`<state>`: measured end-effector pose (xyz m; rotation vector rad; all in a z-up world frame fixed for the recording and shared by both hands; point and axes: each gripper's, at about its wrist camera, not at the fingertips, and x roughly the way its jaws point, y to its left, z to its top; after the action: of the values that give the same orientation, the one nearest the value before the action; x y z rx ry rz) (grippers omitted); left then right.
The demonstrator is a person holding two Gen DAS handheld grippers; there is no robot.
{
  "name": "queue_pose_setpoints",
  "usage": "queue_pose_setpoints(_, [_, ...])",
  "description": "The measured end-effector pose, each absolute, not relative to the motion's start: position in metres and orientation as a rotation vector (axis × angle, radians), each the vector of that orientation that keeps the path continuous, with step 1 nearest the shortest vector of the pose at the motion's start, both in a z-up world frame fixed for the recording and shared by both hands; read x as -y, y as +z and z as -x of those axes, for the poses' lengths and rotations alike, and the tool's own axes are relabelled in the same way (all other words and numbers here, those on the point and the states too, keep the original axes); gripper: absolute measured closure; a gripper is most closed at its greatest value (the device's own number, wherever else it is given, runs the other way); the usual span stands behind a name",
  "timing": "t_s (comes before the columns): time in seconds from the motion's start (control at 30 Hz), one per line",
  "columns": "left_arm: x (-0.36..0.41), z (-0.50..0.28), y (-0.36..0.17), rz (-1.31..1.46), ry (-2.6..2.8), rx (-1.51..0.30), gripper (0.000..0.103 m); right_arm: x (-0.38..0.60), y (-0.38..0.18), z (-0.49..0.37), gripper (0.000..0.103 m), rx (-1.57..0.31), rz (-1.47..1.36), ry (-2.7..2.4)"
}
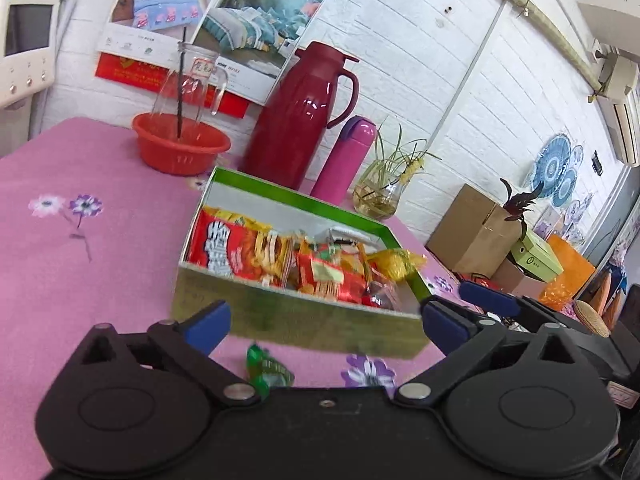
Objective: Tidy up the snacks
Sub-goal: 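Move both grippers back to the clear date-labelled snack packet, then grasp the clear date-labelled packet with both grippers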
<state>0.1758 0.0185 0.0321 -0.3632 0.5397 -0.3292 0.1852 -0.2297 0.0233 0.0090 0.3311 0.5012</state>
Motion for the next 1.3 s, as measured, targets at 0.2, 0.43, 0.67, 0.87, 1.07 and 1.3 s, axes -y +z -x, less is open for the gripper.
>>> queue_pose_setpoints(0.2, [-0.007,-0.128,0.019,0.328,-0.343,-0.538,0.000,0.250,0.008,-0.139,0.000,-0.360,-0.037,0.458])
queue_pose_setpoints(0.43, [0.010,-0.091,-0.005,0.381,-0.395,-0.579,0.000,0.268,-0.018,-0.094,0.000,-0.391,0.007,0.357])
queue_pose_setpoints(0.67, [0.044,-0.083,-0.009,0.355,-0.495,-0.605,0.000,0.277,-0.035,-0.082,0.000,-0.460,0.051,0.305])
queue_pose_setpoints(0.87, [0.078,-0.103,-0.018,0.354,-0.564,-0.674,0.001,0.271,-0.046,-0.078,0.000,-0.504,0.074,0.323])
queue_pose_setpoints(1.07, [0.104,-0.133,-0.026,0.405,-0.617,-0.754,0.007,0.277,-0.050,-0.077,0.000,-0.524,0.045,0.329])
queue_pose_setpoints(1.3, [0.144,-0.163,-0.042,0.328,-0.662,-0.876,0.027,0.284,-0.055,-0.086,0.010,-0.574,-0.030,0.352])
